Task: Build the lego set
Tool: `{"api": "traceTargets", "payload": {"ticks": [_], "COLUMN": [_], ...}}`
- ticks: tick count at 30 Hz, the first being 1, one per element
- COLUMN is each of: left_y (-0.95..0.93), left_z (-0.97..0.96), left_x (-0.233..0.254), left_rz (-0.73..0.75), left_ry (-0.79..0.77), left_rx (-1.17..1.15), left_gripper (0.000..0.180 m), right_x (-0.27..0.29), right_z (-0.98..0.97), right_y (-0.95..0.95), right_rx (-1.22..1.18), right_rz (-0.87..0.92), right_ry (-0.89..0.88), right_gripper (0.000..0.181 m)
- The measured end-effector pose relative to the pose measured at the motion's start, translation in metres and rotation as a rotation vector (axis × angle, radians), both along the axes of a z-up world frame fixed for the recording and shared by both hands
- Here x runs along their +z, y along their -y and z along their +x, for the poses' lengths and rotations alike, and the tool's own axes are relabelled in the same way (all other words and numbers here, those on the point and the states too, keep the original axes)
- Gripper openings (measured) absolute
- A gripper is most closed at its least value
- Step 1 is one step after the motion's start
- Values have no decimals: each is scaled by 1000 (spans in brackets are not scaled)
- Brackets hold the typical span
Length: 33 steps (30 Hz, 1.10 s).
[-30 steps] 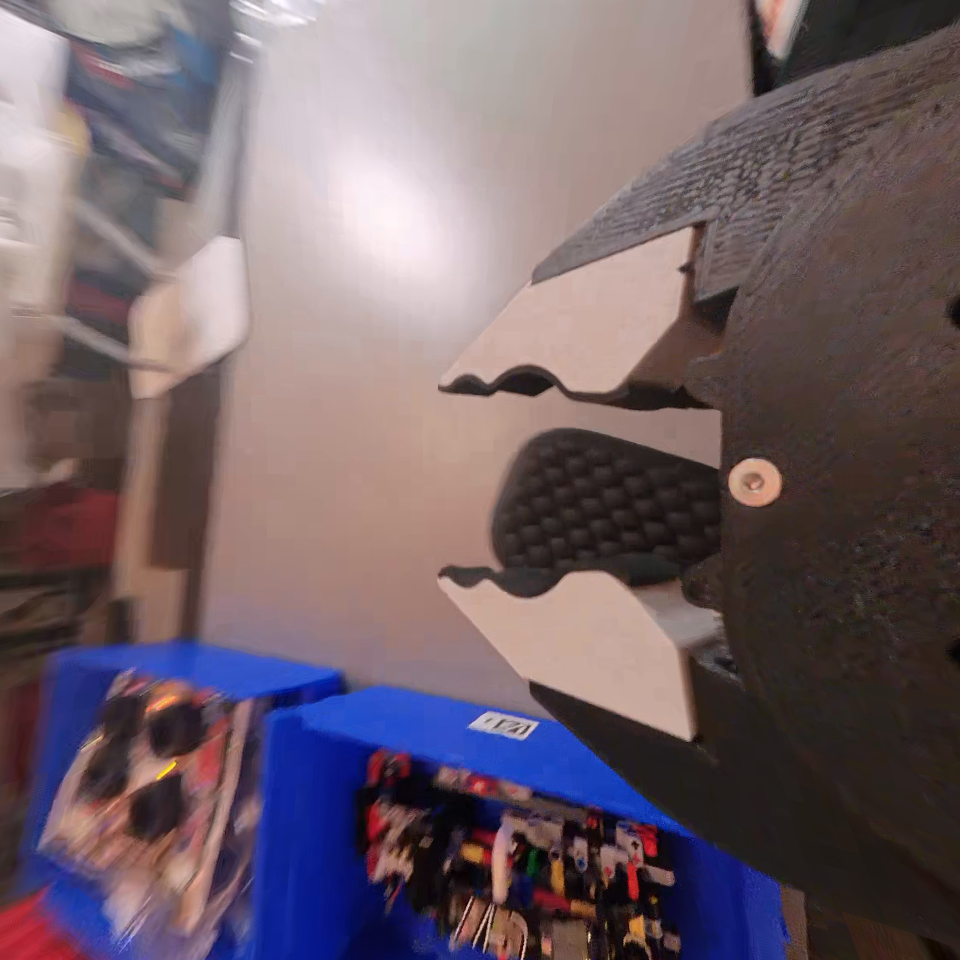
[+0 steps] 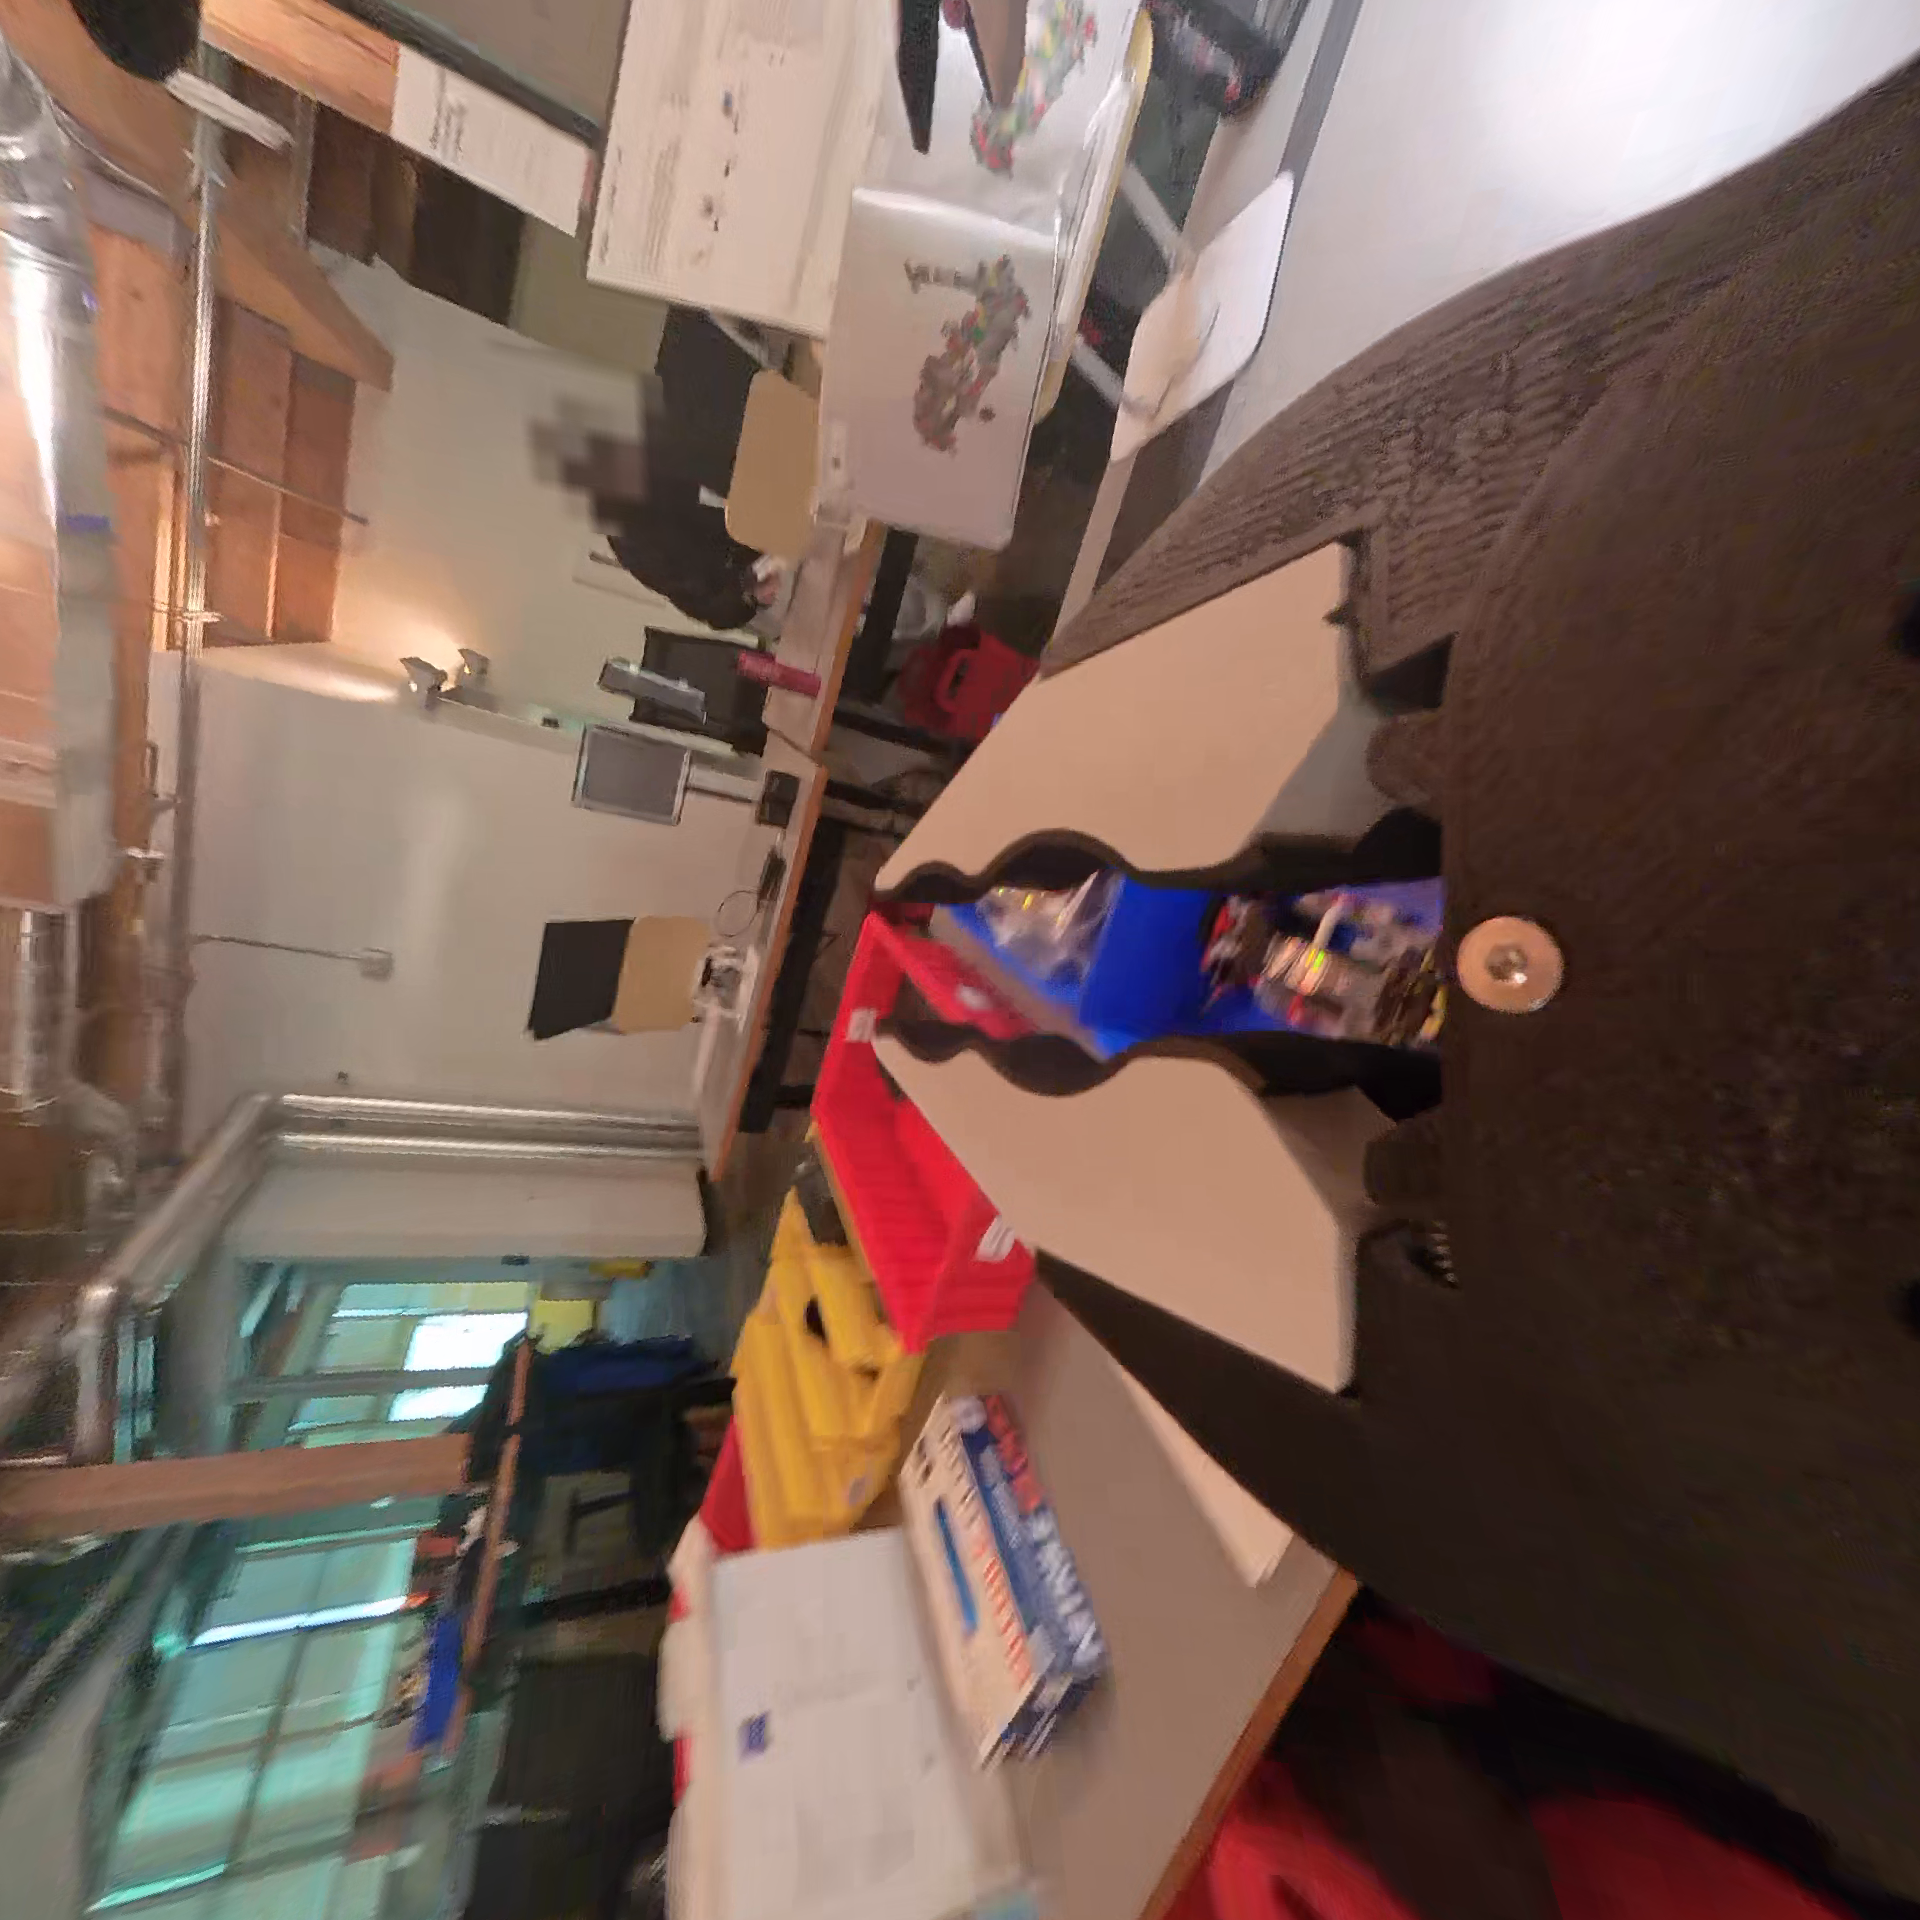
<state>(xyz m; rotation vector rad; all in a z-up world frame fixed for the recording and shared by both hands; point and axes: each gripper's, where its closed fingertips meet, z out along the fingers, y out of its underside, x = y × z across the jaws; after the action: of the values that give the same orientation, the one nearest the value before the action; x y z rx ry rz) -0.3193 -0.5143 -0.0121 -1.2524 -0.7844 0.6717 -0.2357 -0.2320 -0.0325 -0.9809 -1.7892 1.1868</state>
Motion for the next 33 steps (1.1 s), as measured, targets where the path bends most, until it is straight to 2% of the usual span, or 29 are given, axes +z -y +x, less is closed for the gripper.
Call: {"api": "traceTargets", "payload": {"ticks": [2, 5, 8, 10, 15, 20, 27, 30, 33], "left_y": [28, 83, 152, 202, 283, 320, 384, 440, 485], "left_z": [-14, -7, 18, 38, 83, 95, 131, 138, 129], "left_x": [22, 50, 58, 69, 90, 110, 190, 191, 185], "left_rz": [-9, 11, -76, -65, -69, -92, -21, 3, -31], "left_ry": [-47, -83, -77, -62, -83, -90, -126, -24, 106], "left_rx": [27, 78, 215, 335, 589, 698, 822, 963, 1052], "left_gripper": [0, 0, 0, 0, 0, 0, 0, 0, 0], "right_x": [7, 24, 53, 73, 103, 131, 126, 109, 89], "right_z": [-33, -78, -116, -139, -188, -218, -274, -317, -360], "right_y": [34, 97, 158, 194, 287, 389, 535, 587, 628], "right_rx": [62, 172, 269, 333, 508, 694, 930, 964, 988], "right_rz": [24, 47, 60, 26, -93, -151, -189, -199, -232], "right_ry": [-18, -91, -199, -245, -237, -244, -237, -259, -177], "right_gripper": [39, 0, 0, 0, 0, 0, 12, 13, 16]}}
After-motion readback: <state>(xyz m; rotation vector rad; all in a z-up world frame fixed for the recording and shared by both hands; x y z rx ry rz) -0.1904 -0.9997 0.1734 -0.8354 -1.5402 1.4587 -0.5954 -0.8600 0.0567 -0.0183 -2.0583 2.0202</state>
